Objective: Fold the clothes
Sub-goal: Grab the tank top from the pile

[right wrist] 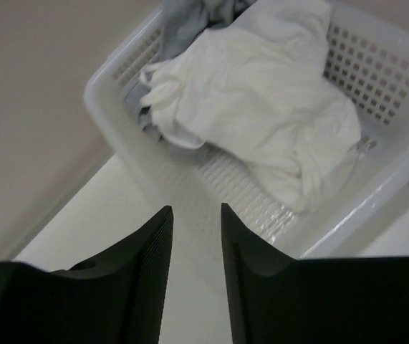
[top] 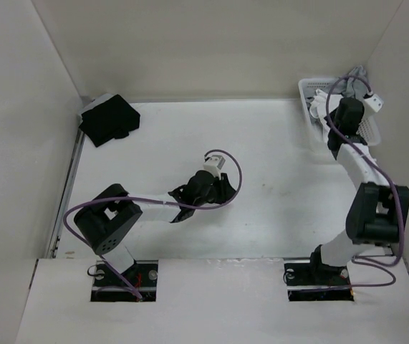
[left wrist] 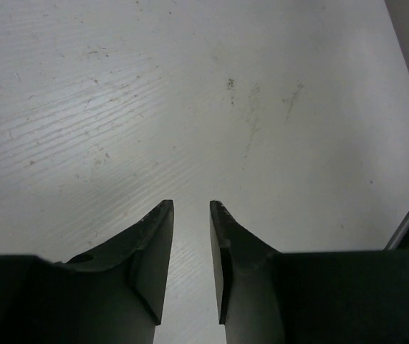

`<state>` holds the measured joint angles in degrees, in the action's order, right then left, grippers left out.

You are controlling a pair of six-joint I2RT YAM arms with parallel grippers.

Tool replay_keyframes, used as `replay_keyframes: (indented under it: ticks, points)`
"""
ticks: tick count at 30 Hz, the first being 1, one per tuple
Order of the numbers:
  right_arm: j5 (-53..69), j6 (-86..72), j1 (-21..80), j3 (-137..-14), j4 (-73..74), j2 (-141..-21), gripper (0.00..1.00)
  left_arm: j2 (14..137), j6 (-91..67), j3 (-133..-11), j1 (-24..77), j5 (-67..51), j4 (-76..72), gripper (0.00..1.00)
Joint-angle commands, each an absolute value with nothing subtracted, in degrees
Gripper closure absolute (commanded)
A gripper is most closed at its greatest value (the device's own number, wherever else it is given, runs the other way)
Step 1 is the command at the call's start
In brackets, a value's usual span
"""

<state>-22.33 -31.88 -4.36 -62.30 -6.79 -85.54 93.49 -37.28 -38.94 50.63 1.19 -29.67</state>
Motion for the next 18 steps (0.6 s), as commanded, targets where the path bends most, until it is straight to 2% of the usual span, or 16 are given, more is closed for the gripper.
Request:
replay_keyframes:
  ticks: [1, 3, 9, 14, 18]
  points:
    - [-22.4, -29.6, -11.0, -74.4, -2.6, -97.4, 0.55, 90.5, -35.8, -37.4, 49.3, 0.9, -34.4, 0.69]
    - [-19.4, -28.8, -14.0, -81.9, -1.3, -105.7, 0.47, 91.1, -36.0, -36.8, 48.7, 0.7, -35.9, 0.66]
    - [-10.6, -29.1, -17.3, -99.4, 5.1, -122.5, 0.43, 91.4, -36.4, -36.5, 47.7, 0.5, -36.6, 0.63]
    - [-8.7, -31.2, -17.0, -108.6, 6.9, -131.7, 0.44, 91.6, -37.7, -35.7, 46.1, -0.7, -38.5, 0.63]
    - [-8.7, -35.3, -17.2, -114.9, 9.7, -136.8, 0.53, 91.7, -37.8, -35.4, 45.7, -1.1, -39.2, 0.63]
